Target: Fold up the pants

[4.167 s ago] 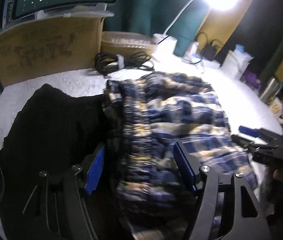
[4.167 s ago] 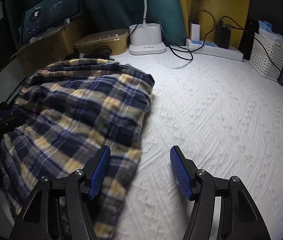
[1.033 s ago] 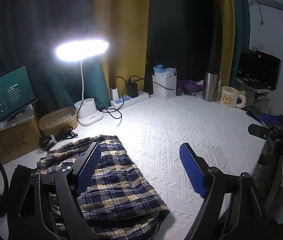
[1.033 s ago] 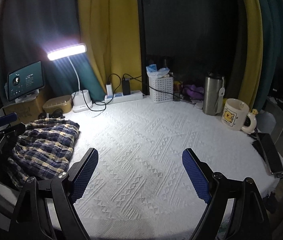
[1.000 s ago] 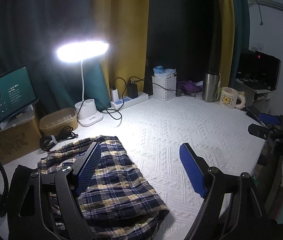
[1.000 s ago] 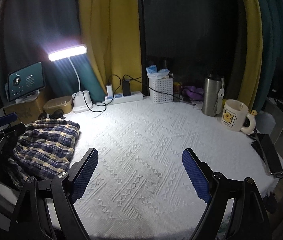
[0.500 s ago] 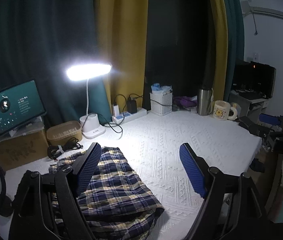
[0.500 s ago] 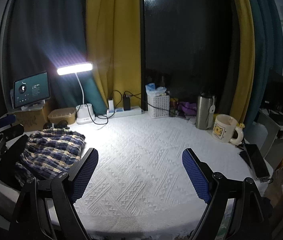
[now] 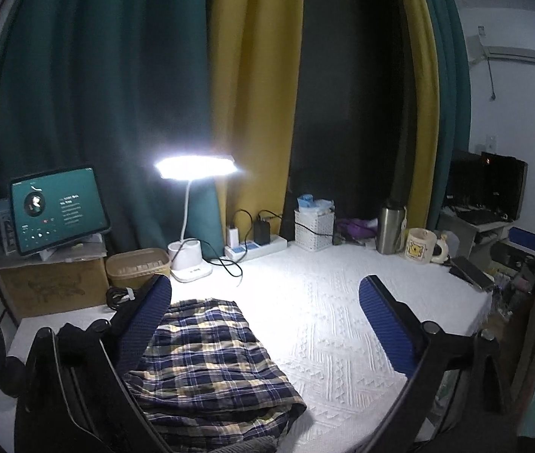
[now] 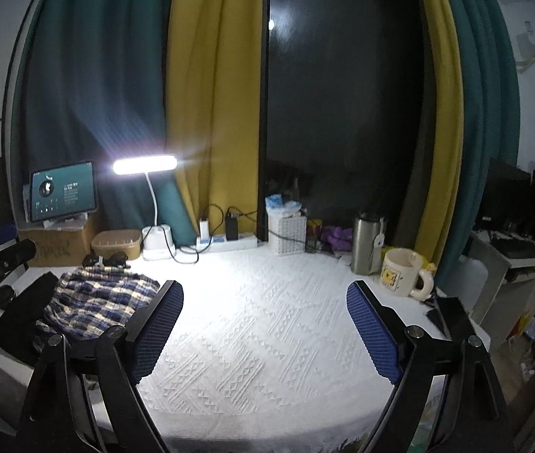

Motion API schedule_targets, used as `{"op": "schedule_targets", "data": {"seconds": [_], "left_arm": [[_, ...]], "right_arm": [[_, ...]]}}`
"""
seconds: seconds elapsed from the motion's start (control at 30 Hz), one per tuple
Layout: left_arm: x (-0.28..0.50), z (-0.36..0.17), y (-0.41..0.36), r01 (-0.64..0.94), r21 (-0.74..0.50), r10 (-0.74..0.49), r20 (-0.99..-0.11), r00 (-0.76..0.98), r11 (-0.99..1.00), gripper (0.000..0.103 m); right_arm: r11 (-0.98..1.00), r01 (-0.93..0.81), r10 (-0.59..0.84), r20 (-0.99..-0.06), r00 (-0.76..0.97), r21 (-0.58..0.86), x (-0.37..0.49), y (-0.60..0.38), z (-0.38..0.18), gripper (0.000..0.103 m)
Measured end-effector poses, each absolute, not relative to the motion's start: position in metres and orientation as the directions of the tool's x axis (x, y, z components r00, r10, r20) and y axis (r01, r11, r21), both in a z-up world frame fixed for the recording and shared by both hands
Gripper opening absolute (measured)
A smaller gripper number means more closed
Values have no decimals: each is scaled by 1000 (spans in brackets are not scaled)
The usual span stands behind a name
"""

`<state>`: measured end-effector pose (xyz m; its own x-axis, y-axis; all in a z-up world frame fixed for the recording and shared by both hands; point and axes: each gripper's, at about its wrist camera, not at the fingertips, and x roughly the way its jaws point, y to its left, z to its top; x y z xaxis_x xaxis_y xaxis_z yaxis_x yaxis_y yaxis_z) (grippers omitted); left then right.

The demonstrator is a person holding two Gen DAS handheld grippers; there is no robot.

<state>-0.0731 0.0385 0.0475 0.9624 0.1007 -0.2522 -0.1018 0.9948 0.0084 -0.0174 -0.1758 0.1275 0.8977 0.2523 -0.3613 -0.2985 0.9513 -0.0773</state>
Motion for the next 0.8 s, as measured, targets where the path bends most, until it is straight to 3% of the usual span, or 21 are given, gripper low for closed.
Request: {"op": "schedule_targets", "data": {"seconds": [0.1,0.17,0.8], "left_arm": [[-80,54,36,-133,38,138,-230,963,990,102],[-85,57,34,-144,51,152,-217,964,988,102],[-131,81,20,-189,41,191,-61,980,981,102]], "right_arm": [[954,-291,252,-332,909,-74,-26,-180,136,94],[955,-288,251,-313,916,-75,-32,-182,142,103],[976,-206,188,-196,962,-76,-83,-194,182,103]]}}
